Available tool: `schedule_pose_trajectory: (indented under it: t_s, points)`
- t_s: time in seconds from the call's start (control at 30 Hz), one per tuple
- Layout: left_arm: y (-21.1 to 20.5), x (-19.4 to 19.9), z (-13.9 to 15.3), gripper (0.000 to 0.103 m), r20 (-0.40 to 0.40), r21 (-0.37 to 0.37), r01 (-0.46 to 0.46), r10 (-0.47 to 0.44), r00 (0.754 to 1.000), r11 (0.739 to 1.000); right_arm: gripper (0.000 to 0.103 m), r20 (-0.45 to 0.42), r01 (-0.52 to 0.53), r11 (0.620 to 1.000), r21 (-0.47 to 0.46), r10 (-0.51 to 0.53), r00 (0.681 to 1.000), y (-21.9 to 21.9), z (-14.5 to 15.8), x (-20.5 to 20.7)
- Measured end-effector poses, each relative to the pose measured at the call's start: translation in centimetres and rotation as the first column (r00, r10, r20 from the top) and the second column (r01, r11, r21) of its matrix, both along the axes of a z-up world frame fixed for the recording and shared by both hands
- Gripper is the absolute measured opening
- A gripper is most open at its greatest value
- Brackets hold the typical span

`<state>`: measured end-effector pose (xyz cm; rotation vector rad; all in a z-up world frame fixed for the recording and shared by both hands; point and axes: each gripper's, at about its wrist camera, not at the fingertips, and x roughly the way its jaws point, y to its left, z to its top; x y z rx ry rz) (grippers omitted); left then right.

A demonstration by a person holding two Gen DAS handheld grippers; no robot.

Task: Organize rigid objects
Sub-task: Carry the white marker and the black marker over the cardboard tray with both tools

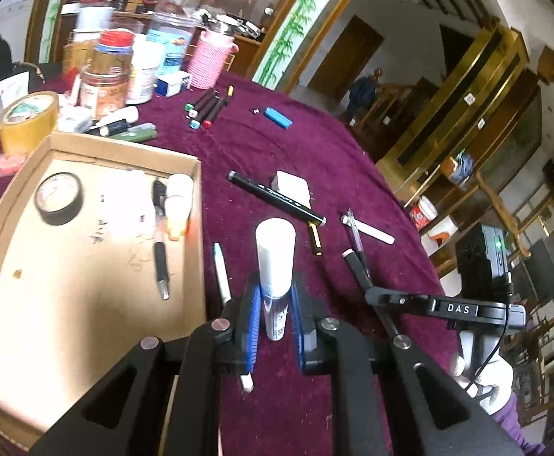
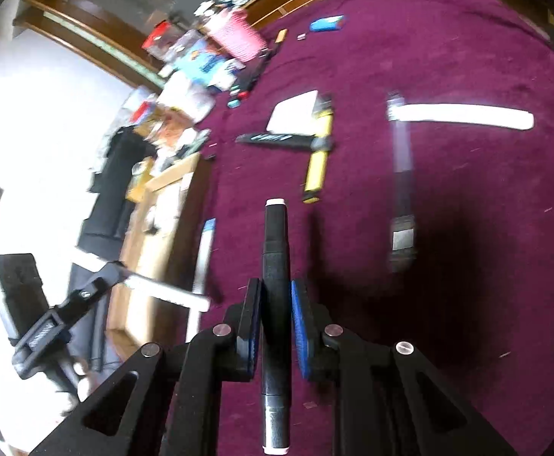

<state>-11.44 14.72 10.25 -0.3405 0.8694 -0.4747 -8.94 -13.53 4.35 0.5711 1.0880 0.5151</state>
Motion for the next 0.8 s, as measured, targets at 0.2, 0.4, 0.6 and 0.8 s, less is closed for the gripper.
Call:
schedule_pose_trajectory:
  t_s: [0.2, 0.4, 0.6, 0.8]
  points:
    - [4.1, -1.9, 1.5, 0.014, 0.020, -0.078, -0.031, 0.033, 0.999, 0.996, 0.016, 0.072, -0.090, 0.996, 0.000, 0.090, 0.993, 5.1, 3.1, -0.7]
    - [8.3, -3.4, 3.3, 0.014, 0.038, -0.079, -0.048, 0.051, 0.998, 0.996, 0.016, 0.097, -0.191, 0.982, -0.011, 0.191, 0.977, 11.5, 4.4, 0.3]
    - [12.5, -2.2, 1.9, 0.014, -0.035, -0.008, -0.107, 0.107, 0.994, 0.994, 0.017, 0.060, -0.268, 0.964, -0.003, 0.267, 0.962, 17.8, 3.2, 2.4]
    - [15.5, 1.7, -1.7, 0.015, -0.161, 0.019, -0.133, 0.135, 0.978, 0.991, 0.017, -0.004, -0.293, 0.956, -0.021, 0.293, 0.956, 22.2, 0.8, 5.2]
